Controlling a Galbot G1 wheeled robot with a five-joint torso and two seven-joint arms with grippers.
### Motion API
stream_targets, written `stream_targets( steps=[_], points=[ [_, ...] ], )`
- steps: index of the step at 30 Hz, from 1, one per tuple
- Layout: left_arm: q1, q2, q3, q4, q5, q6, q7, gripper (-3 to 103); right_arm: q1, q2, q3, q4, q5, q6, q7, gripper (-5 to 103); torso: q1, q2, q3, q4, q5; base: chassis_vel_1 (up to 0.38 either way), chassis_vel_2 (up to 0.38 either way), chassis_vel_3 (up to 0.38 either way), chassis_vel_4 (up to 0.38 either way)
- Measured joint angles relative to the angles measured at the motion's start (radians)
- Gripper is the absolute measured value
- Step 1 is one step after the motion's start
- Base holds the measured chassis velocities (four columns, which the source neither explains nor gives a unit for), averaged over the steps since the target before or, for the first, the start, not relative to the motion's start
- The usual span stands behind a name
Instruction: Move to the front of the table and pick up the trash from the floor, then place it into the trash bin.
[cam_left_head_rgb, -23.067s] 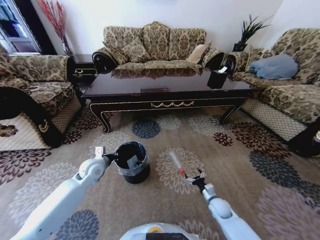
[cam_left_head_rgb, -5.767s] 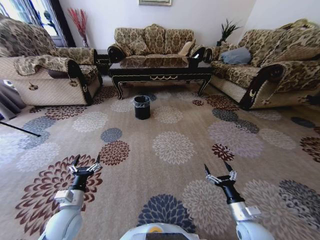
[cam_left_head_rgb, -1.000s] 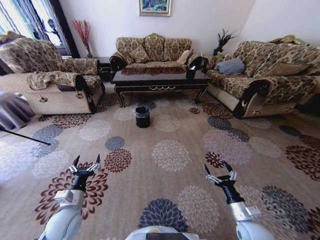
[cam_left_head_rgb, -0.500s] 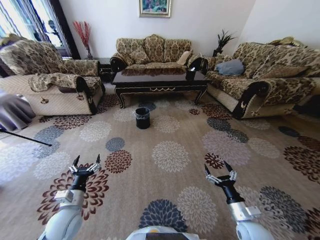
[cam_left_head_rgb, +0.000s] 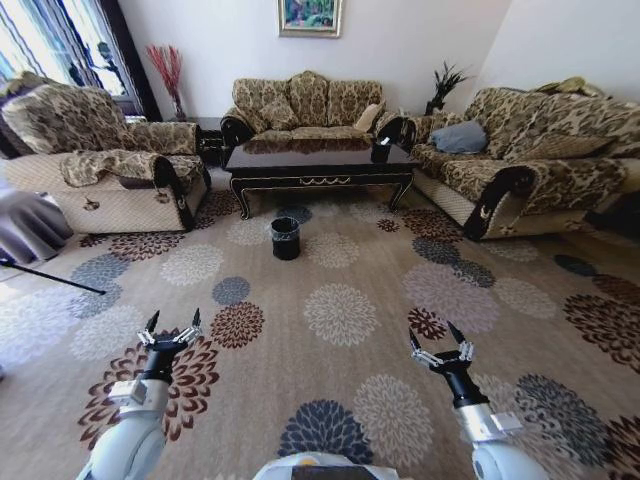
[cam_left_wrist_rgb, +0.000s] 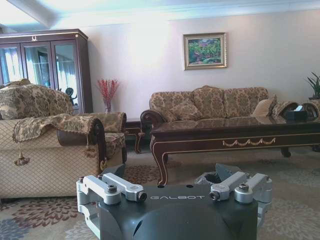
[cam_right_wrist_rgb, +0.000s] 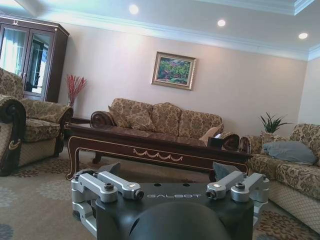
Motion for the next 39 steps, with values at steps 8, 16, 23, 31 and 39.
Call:
stream_targets(
  steps=[8, 16, 23, 31, 39],
  points=[
    [0.000, 0.000, 0.000, 0.000, 0.000, 0.000, 0.000, 100, 0.000, 0.000, 0.000, 0.000, 0.000, 0.000, 0.000, 100, 0.013, 0.033, 0.020, 0.0000, 0.0000, 0.000, 0.000, 0.000, 0.000],
    [0.000, 0.000, 0.000, 0.000, 0.000, 0.000, 0.000, 100, 0.000, 0.000, 0.000, 0.000, 0.000, 0.000, 0.000, 100, 0.028, 0.070, 0.042, 0.0000, 0.0000, 0.000, 0.000, 0.000, 0.000],
    [0.000, 0.000, 0.000, 0.000, 0.000, 0.000, 0.000, 100, 0.000, 0.000, 0.000, 0.000, 0.000, 0.000, 0.000, 100, 0.039, 0.099, 0.060, 0.0000, 0.0000, 0.000, 0.000, 0.000, 0.000],
    [0.000, 0.000, 0.000, 0.000, 0.000, 0.000, 0.000, 100, 0.000, 0.000, 0.000, 0.000, 0.000, 0.000, 0.000, 100, 0.052, 0.130, 0.078, 0.0000, 0.0000, 0.000, 0.000, 0.000, 0.000],
    [0.000, 0.000, 0.000, 0.000, 0.000, 0.000, 0.000, 100, 0.000, 0.000, 0.000, 0.000, 0.000, 0.000, 0.000, 100, 0.067, 0.165, 0.099, 0.0000, 0.0000, 0.000, 0.000, 0.000, 0.000]
  ],
)
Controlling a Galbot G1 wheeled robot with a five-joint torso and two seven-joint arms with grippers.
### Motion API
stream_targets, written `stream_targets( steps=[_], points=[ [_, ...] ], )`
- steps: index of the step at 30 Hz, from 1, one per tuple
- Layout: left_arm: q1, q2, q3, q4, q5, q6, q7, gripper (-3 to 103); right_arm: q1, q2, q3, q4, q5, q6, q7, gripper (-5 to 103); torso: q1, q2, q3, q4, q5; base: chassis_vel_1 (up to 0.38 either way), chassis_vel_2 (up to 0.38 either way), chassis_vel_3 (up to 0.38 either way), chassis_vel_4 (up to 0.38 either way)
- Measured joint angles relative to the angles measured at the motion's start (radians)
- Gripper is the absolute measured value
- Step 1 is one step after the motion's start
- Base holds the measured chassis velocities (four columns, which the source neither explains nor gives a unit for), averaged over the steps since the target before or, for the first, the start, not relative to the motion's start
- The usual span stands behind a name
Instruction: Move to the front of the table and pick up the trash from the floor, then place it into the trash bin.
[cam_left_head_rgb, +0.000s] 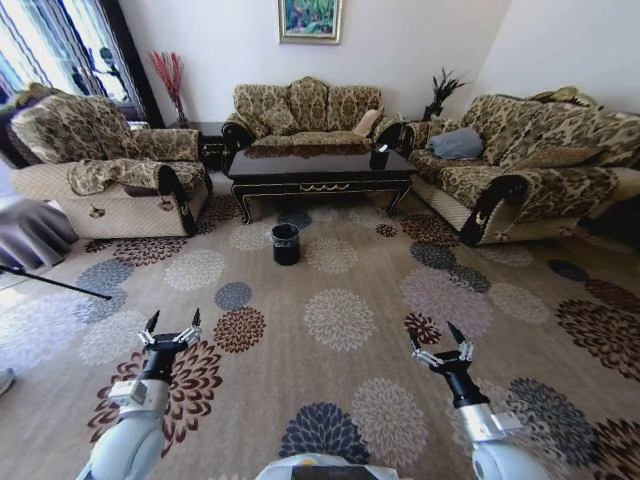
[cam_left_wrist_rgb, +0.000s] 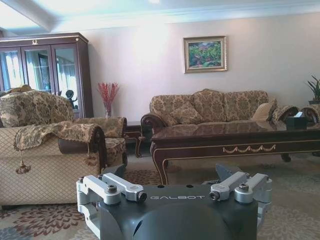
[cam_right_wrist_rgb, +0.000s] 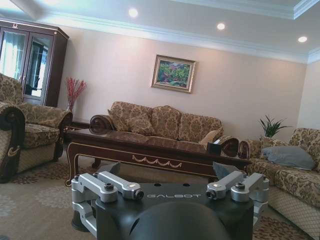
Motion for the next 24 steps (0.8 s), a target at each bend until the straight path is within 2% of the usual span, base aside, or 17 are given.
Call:
stream_targets(
  steps=[24],
  points=[
    [0.000, 0.000, 0.000, 0.000, 0.000, 0.000, 0.000, 100, 0.000, 0.000, 0.000, 0.000, 0.000, 0.000, 0.000, 100, 0.045, 0.105, 0.060, 0.0000, 0.0000, 0.000, 0.000, 0.000, 0.000]
  ],
)
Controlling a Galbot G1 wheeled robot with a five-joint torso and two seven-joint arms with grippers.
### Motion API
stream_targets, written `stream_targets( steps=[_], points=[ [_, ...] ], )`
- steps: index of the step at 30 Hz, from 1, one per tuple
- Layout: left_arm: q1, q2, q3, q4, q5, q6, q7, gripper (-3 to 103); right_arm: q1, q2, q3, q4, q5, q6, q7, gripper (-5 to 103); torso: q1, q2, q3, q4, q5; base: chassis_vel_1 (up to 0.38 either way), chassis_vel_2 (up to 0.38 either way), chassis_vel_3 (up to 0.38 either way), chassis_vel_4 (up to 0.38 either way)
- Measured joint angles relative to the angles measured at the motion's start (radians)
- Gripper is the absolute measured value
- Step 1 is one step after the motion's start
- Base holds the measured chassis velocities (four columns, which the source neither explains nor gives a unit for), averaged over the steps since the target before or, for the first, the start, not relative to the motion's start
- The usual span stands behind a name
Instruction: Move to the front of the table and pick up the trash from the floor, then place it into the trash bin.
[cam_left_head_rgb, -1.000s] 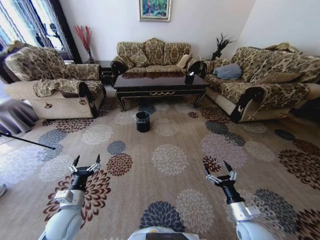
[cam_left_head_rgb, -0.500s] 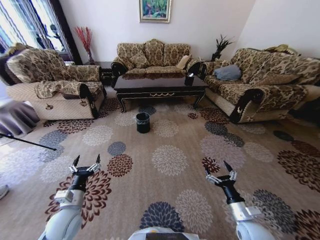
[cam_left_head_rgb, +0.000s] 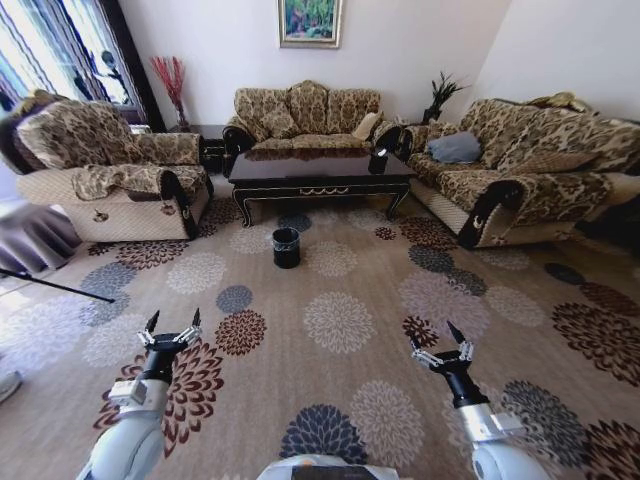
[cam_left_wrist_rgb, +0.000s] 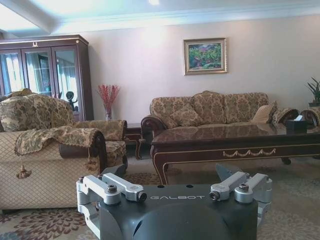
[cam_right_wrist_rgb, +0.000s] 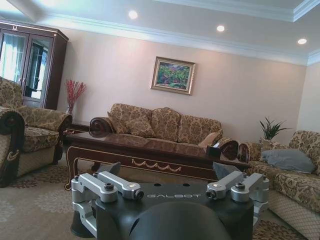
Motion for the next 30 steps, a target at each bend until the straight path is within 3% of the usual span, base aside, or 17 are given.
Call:
stream_targets(
  steps=[30],
  points=[
    [0.000, 0.000, 0.000, 0.000, 0.000, 0.000, 0.000, 100, 0.000, 0.000, 0.000, 0.000, 0.000, 0.000, 0.000, 100, 0.061, 0.142, 0.082, 0.0000, 0.0000, 0.000, 0.000, 0.000, 0.000]
  ],
)
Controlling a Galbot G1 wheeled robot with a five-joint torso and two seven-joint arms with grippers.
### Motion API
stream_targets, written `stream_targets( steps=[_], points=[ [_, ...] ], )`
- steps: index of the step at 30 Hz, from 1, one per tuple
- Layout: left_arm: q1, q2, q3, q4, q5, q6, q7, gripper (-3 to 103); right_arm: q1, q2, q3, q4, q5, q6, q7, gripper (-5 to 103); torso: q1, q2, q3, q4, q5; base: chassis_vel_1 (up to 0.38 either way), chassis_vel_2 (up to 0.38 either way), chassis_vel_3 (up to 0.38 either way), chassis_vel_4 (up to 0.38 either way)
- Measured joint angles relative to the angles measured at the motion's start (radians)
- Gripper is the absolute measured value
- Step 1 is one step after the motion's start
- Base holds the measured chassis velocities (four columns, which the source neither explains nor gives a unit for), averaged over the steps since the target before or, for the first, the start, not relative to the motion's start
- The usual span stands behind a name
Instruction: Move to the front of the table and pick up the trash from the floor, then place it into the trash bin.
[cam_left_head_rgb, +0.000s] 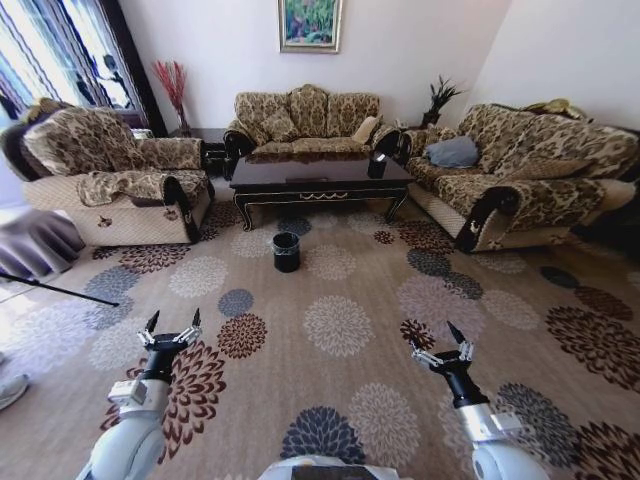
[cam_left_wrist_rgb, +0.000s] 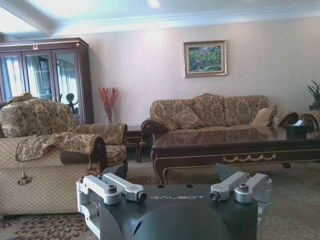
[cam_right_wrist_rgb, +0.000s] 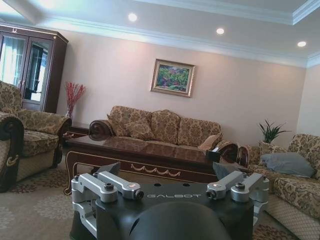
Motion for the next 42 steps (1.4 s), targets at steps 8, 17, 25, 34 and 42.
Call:
stream_targets(
  steps=[8, 17, 25, 34, 42],
  points=[
    [0.000, 0.000, 0.000, 0.000, 0.000, 0.000, 0.000, 100, 0.000, 0.000, 0.000, 0.000, 0.000, 0.000, 0.000, 100, 0.017, 0.036, 0.019, 0.0000, 0.0000, 0.000, 0.000, 0.000, 0.000],
    [0.000, 0.000, 0.000, 0.000, 0.000, 0.000, 0.000, 100, 0.000, 0.000, 0.000, 0.000, 0.000, 0.000, 0.000, 100, 0.034, 0.077, 0.042, 0.0000, 0.0000, 0.000, 0.000, 0.000, 0.000],
    [0.000, 0.000, 0.000, 0.000, 0.000, 0.000, 0.000, 100, 0.000, 0.000, 0.000, 0.000, 0.000, 0.000, 0.000, 100, 0.054, 0.122, 0.068, 0.0000, 0.0000, 0.000, 0.000, 0.000, 0.000],
    [0.000, 0.000, 0.000, 0.000, 0.000, 0.000, 0.000, 100, 0.000, 0.000, 0.000, 0.000, 0.000, 0.000, 0.000, 100, 0.074, 0.166, 0.091, 0.0000, 0.0000, 0.000, 0.000, 0.000, 0.000],
    [0.000, 0.000, 0.000, 0.000, 0.000, 0.000, 0.000, 100, 0.000, 0.000, 0.000, 0.000, 0.000, 0.000, 0.000, 100, 0.078, 0.173, 0.095, 0.0000, 0.0000, 0.000, 0.000, 0.000, 0.000]
  ],
)
